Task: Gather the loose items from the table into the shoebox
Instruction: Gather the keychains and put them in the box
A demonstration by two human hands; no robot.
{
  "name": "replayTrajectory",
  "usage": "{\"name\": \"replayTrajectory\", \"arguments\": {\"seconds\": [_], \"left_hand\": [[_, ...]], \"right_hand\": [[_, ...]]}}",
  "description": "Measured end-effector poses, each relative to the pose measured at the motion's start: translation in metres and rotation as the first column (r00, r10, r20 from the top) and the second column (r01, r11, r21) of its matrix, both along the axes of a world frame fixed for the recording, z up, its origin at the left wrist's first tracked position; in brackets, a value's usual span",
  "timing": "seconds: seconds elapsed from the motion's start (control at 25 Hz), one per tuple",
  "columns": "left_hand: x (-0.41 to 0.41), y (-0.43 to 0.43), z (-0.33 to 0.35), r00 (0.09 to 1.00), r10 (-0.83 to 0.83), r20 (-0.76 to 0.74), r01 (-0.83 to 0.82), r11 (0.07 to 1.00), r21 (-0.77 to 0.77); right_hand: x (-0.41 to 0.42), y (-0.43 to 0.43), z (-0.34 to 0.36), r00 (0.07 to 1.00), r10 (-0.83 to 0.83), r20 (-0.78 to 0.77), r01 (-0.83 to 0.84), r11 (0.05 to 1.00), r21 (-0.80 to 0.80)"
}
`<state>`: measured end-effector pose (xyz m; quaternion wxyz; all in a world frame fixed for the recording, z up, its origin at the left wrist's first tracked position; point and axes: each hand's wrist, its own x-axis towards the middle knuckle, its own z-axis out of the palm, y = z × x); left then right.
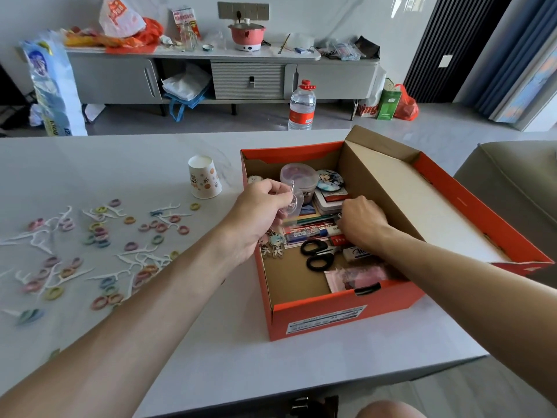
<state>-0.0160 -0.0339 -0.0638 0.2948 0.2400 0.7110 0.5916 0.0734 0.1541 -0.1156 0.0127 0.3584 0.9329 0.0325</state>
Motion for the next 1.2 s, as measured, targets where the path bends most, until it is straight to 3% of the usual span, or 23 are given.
{"name": "replayTrajectory", "arguments": {"seconds": [0.24,0.28,0.36,0.44,0.48,0.56,0.64,1.0,1.12,1.2], "left_hand": [[-0.002,0.001,0.003,0.994,0.056,-0.092,-0.058,0.998,-0.018],[-0.002,0.001,0.003,0.983,0.088,-0.159,-0.096,0.994,-0.044],[-0.002,0.002,0.004,0.966,0.129,-0.225,-0.148,0.986,-0.071],[-0.003,0.005,0.009,0.982,0.138,-0.129,-0.145,0.988,-0.048],[-0.004,0.007,0.013,0.989,0.141,-0.047,-0.142,0.989,-0.032],[-0.005,0.014,0.022,0.985,0.143,0.098,-0.143,0.99,0.002],[-0.003,0.022,0.034,0.978,0.139,0.153,-0.145,0.989,0.026],[-0.005,0.026,0.039,0.973,0.209,0.098,-0.207,0.978,-0.025],[-0.006,0.023,0.033,0.992,0.117,-0.039,-0.12,0.989,-0.081],[-0.008,0.019,0.025,0.935,0.086,-0.343,-0.154,0.972,-0.175]], "right_hand": [[0.004,-0.007,0.011,0.998,0.065,-0.006,-0.063,0.991,0.119],[0.005,-0.009,0.015,0.993,0.075,-0.091,-0.066,0.993,0.101],[0.007,-0.019,0.032,0.927,0.09,-0.365,-0.13,0.988,-0.086],[0.011,-0.035,0.058,0.796,0.082,-0.6,-0.304,0.911,-0.279],[0.014,-0.042,0.073,0.777,0.136,-0.614,-0.375,0.885,-0.277],[0.021,-0.051,0.101,0.822,0.266,-0.503,-0.415,0.885,-0.21],[0.023,-0.052,0.118,0.869,0.279,-0.409,-0.387,0.898,-0.211],[0.002,-0.058,0.124,0.883,0.236,-0.405,-0.349,0.908,-0.231],[-0.008,-0.045,0.106,0.926,0.166,-0.34,-0.287,0.893,-0.347],[-0.01,-0.028,0.089,0.964,0.062,-0.26,-0.173,0.886,-0.43]]}}
